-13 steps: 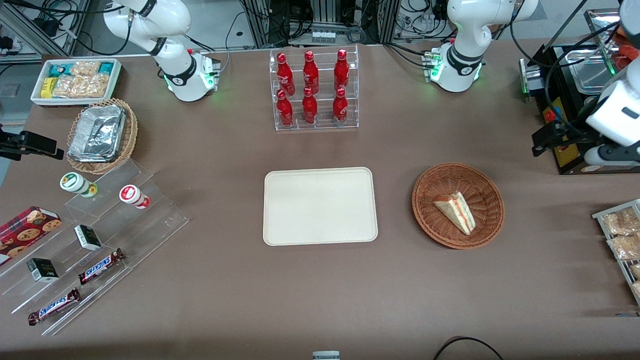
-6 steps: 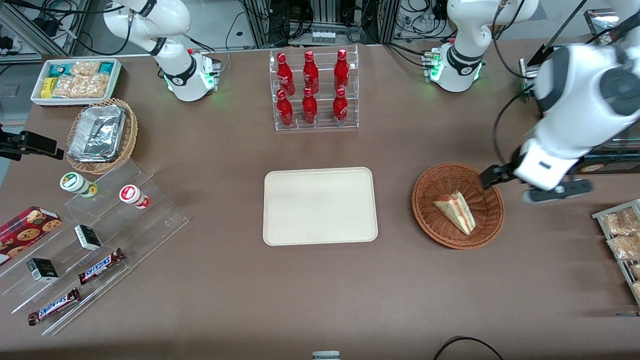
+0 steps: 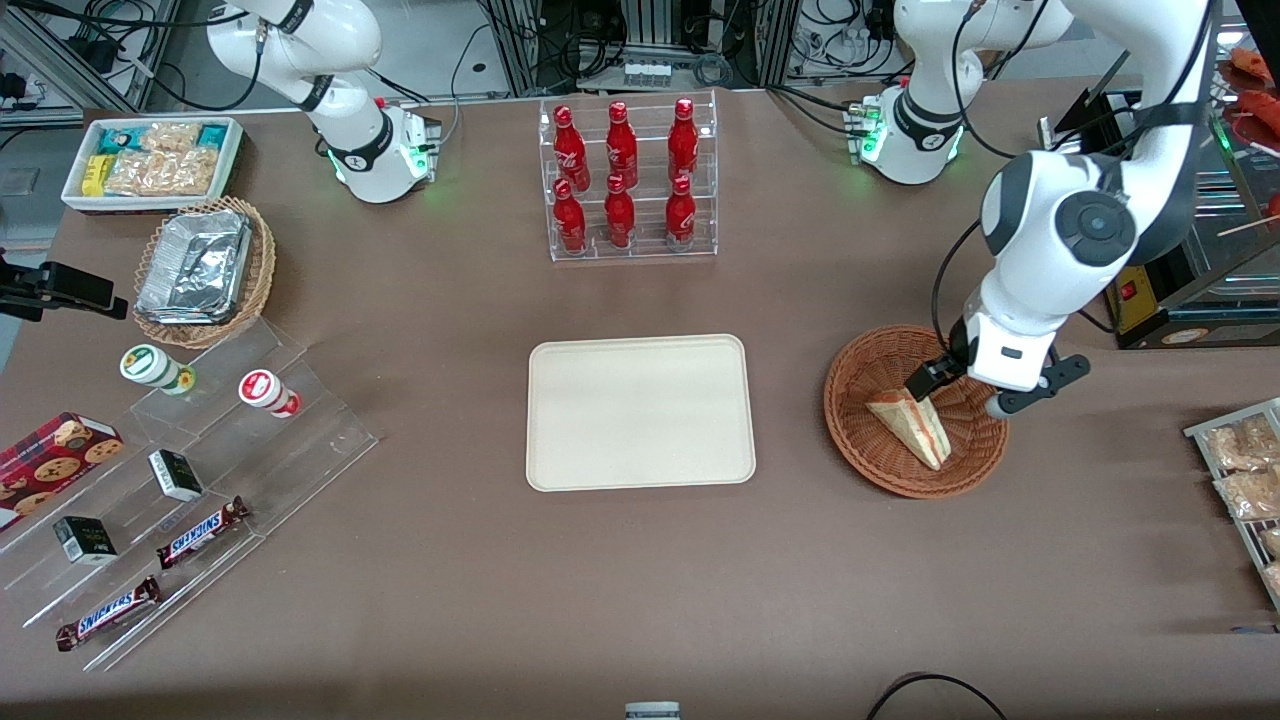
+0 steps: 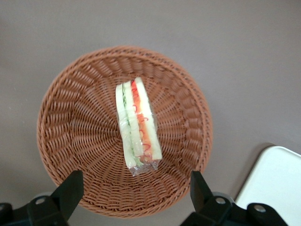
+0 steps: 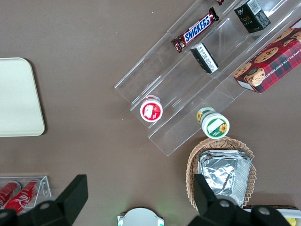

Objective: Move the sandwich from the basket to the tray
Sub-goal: 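Lower the left gripper and grasp the wrapped sandwich wedge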

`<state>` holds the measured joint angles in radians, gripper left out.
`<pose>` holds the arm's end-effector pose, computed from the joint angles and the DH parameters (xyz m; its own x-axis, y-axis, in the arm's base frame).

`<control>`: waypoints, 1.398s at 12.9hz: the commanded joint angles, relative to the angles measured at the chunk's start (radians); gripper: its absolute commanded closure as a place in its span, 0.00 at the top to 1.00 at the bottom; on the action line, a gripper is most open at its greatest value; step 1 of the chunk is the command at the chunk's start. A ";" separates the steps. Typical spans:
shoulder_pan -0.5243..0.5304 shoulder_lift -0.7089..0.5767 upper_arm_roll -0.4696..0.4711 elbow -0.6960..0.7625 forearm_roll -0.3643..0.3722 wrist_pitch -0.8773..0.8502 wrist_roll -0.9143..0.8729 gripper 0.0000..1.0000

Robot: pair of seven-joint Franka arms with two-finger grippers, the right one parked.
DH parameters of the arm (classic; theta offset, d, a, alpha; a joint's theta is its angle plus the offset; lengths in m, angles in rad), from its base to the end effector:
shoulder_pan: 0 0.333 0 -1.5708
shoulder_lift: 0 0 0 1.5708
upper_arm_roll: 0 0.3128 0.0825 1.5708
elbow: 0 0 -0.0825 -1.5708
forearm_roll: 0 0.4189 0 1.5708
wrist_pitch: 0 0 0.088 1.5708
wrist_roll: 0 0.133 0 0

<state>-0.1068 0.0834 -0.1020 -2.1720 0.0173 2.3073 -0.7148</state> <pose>0.5673 -0.1195 0.3088 0.8787 0.4754 0.0428 0.4745 -0.8797 0.0306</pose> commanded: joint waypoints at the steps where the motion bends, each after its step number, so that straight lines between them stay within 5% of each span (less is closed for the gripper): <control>1: -0.004 0.061 0.002 -0.015 0.015 0.096 -0.119 1.00; 10: -0.005 0.194 0.004 -0.009 0.039 0.152 -0.132 0.98; 11: -0.004 0.200 0.004 -0.006 0.046 0.152 -0.137 0.79; 13: -0.004 0.222 0.004 0.020 0.046 0.149 -0.137 0.15; 14: -0.004 0.226 0.004 0.030 0.046 0.146 -0.137 0.00; 18: -0.005 0.167 0.001 0.098 0.050 0.010 -0.124 0.00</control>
<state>-0.1067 0.2891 -0.1012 -2.1323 0.0465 2.4212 -0.8249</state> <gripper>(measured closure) 0.692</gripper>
